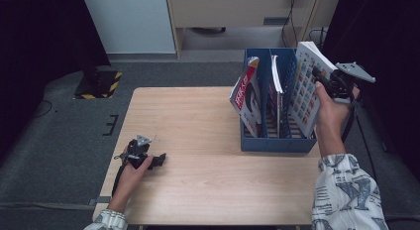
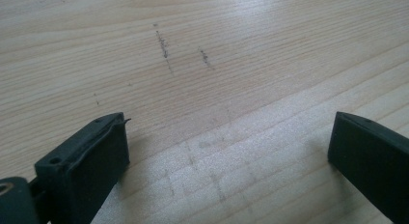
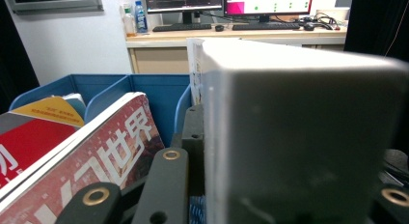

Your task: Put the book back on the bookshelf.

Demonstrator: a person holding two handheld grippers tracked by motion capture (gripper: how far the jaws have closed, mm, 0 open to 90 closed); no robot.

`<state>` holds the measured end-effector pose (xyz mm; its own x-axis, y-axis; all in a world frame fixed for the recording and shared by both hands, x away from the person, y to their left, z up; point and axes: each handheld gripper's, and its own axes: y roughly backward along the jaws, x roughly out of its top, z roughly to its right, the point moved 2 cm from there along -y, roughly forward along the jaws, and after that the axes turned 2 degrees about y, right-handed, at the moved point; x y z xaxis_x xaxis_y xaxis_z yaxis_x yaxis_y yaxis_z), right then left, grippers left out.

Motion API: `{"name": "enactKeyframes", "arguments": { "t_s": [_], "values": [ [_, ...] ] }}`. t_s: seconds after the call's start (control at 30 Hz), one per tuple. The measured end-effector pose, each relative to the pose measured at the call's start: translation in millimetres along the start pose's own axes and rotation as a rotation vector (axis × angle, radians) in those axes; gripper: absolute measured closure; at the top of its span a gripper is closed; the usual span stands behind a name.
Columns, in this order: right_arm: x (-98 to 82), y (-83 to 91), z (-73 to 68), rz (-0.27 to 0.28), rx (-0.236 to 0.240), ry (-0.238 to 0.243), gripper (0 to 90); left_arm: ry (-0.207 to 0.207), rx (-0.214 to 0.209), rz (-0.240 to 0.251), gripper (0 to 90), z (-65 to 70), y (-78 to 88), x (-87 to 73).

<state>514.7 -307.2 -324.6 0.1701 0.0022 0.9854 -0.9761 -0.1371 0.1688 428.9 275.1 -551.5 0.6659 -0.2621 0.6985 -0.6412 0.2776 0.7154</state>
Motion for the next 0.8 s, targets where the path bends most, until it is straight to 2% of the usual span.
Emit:
{"name": "enactKeyframes", "arguments": {
  "t_s": [0.2, 0.37, 0.57, 0.8],
  "values": [
    [-12.4, -5.0, 0.5, 0.006, -0.007, -0.016, 73.6, 0.000, 0.000, 0.000, 0.1, 0.0, 0.0, 0.0],
    [-21.1, -8.8, -0.4, 0.005, -0.003, 0.000, 73.6, 0.000, 0.000, 0.000, 0.1, 0.0, 0.0, 0.0],
    [-30.9, -12.2, 1.2, 0.003, -0.021, -0.011, 73.7, 0.000, 0.000, 0.000, 0.0, 0.0, -0.1, 0.1],
    [-40.0, -16.2, 1.5, -0.009, -0.040, -0.002, 73.6, 0.000, 0.000, 0.000, 0.0, 0.1, -0.1, 0.1]
  ]
}}
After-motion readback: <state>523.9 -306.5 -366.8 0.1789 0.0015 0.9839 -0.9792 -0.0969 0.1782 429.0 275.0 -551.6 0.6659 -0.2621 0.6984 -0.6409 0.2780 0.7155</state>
